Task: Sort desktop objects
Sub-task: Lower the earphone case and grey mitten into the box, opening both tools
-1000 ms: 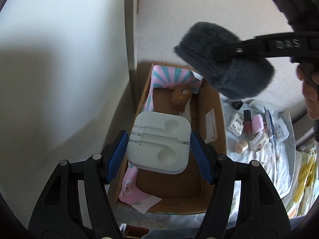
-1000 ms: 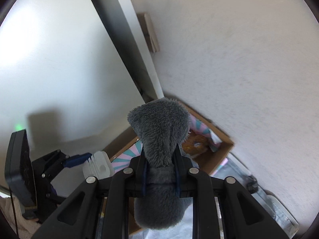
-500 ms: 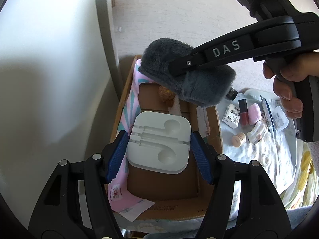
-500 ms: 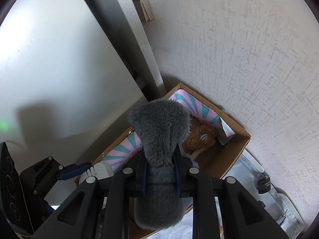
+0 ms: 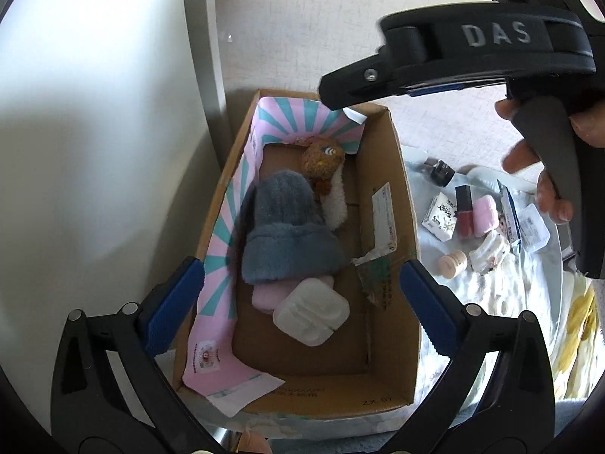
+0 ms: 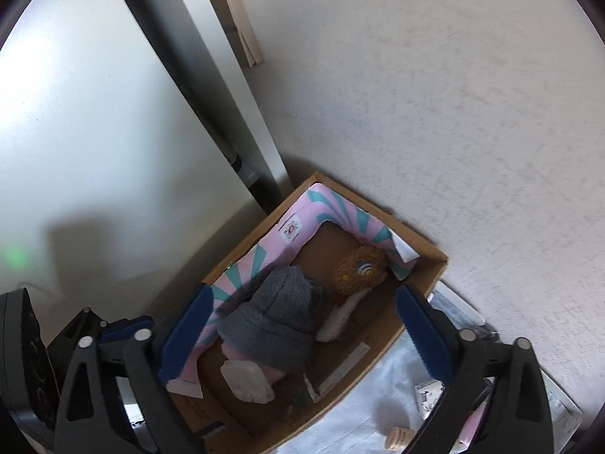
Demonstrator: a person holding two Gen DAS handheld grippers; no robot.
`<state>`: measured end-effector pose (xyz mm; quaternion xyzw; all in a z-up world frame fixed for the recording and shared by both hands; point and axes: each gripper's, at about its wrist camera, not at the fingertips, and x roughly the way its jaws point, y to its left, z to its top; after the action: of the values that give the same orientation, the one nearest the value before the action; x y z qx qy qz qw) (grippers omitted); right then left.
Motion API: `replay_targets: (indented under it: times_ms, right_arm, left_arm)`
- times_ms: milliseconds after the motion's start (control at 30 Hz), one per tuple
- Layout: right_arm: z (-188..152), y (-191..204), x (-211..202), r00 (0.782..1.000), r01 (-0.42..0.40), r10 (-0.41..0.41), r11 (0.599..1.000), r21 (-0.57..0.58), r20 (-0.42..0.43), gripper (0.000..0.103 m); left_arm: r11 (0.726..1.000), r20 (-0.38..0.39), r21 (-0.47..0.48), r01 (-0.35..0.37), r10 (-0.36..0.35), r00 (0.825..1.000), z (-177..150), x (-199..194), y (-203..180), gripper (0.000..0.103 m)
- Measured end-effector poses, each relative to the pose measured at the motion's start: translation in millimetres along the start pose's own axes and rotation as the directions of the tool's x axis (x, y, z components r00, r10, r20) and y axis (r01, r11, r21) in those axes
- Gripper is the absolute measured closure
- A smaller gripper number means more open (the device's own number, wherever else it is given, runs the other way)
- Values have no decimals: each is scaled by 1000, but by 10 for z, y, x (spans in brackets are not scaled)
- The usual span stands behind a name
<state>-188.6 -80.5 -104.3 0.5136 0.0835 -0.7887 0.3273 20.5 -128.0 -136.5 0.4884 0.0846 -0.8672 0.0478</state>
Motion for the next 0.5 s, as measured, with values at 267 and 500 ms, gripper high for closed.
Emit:
replay_targets:
  times_ms: [267, 500]
  right_arm:
    - [-143, -67, -203, 1000, 12, -12, 1000, 13, 12, 1]
    - [-285, -142, -501, 998, 60, -60, 998, 12, 23, 1]
  left_arm:
    - [1000, 5, 9, 16, -16, 1000, -15, -153, -64, 0]
    - [998, 8, 28, 51, -51, 999, 7, -262, -181, 0]
